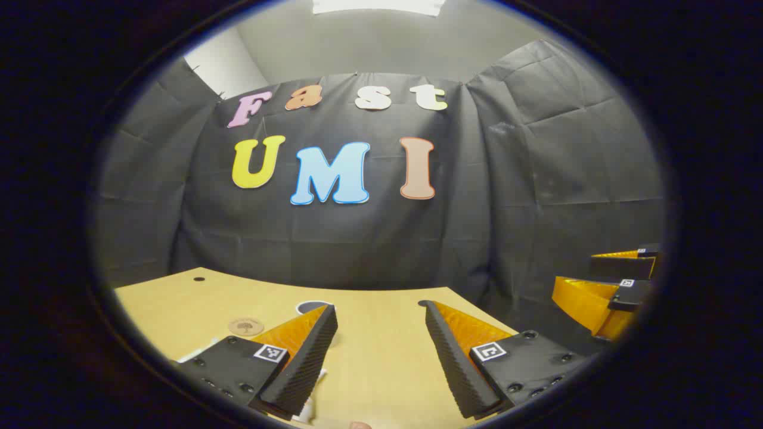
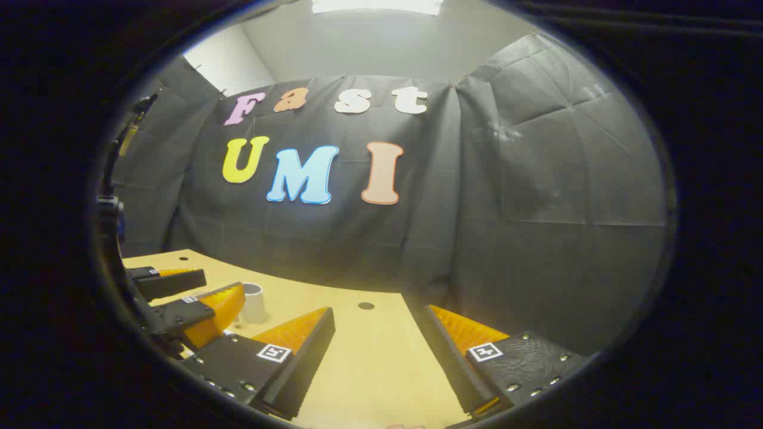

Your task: Put the toothbrush and toothpaste on the desktop into the cup, then pick up the cup and place it on the coaster on the desktop.

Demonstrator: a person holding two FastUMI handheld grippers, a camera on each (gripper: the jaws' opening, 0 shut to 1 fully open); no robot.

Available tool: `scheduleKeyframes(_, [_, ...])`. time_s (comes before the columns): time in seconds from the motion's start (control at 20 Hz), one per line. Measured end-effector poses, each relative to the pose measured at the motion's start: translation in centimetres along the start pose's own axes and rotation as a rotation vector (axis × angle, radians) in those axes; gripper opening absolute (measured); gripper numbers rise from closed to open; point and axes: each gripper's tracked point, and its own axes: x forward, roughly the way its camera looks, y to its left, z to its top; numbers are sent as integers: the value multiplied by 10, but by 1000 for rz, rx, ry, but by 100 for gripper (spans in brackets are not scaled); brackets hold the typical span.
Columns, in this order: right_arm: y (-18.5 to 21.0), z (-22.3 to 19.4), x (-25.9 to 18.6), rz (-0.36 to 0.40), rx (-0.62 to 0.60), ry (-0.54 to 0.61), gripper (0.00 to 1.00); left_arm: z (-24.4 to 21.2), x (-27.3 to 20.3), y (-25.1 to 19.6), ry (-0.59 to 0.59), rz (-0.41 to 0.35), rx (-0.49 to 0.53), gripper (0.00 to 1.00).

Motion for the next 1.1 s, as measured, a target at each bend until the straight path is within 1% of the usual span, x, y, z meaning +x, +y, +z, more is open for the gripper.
scheduleKeyframes(0.05, [20, 7, 2, -15, -1, 4, 92, 9, -5, 28, 3, -9, 18, 96])
scheduleKeyframes(0.2, [83, 39, 9, -39, 17, -20, 92, 28, -18, 116, 15, -27, 41, 96])
scheduleKeyframes(0.35, [145, 66, 17, -12, 80, -45, 93, 48, -20, 197, 12, -6, 75, 96])
scheduleKeyframes(0.5, [183, 83, 22, 3, 105, -48, 92, 62, -20, 260, 28, 21, 74, 96])
scheduleKeyframes(0.55, [193, 88, 23, 9, 100, -49, 92, 67, -21, 274, 24, 29, 66, 96])
scheduleKeyframes(0.65, [211, 94, 25, 45, 97, -45, 92, 73, -24, 295, 33, 47, 58, 96])
scheduleKeyframes(0.7, [217, 97, 26, 62, 98, -40, 92, 75, -23, 301, 40, 53, 45, 99])
scheduleKeyframes(0.8, [223, 99, 32, 77, 83, -23, 92, 77, -31, 314, 44, 67, 9, 96])
scheduleKeyframes(0.95, [229, 92, 38, 98, 62, 21, 92, 79, -32, 324, 55, 89, -6, 96])
scheduleKeyframes(1.1, [238, 80, 43, 130, 57, 70, 92, 80, -29, 328, 65, 95, 4, 96])
